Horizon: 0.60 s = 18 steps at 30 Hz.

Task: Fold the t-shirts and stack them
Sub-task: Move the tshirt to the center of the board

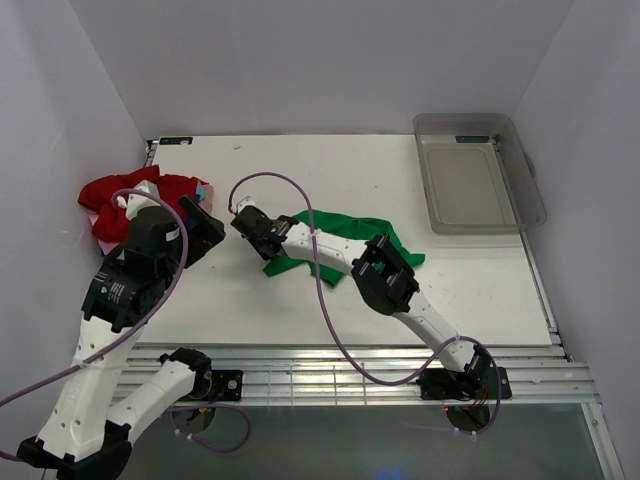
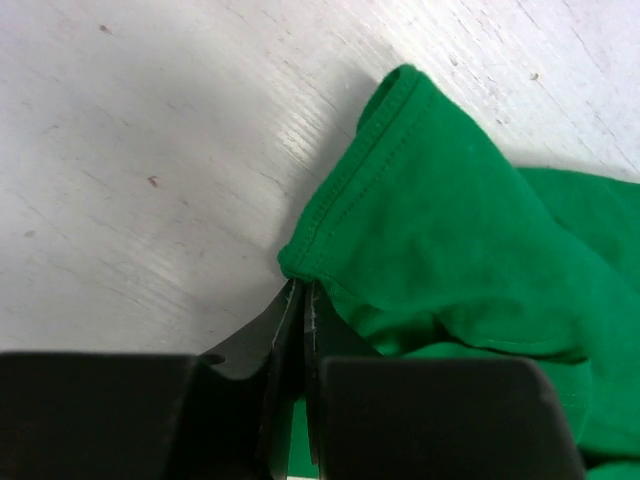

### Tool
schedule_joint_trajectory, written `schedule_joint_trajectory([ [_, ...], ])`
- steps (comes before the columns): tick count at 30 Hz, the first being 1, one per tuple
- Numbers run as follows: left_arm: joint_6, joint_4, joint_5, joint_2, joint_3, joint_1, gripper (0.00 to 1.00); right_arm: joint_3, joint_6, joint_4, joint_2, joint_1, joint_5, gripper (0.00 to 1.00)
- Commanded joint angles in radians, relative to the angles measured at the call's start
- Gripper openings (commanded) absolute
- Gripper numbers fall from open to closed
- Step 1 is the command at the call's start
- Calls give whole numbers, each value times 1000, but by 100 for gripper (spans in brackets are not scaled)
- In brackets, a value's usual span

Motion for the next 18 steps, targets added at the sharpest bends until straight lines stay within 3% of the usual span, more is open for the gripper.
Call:
schedule_joint_trajectory([
  [1, -17, -27, -23, -33, -8, 7, 98, -68, 17, -183, 71, -17, 34, 8],
  [9, -42, -32, -36, -38, -31, 7, 98, 83, 31, -167, -74, -13, -118, 8],
  [13, -77, -43, -93, -51, -39, 7, 98, 203, 40, -134, -226, -5, -166, 8],
  [18, -123, -43, -155, -76, -52, 7, 98, 214, 29, -81, -416, -3, -201, 8],
])
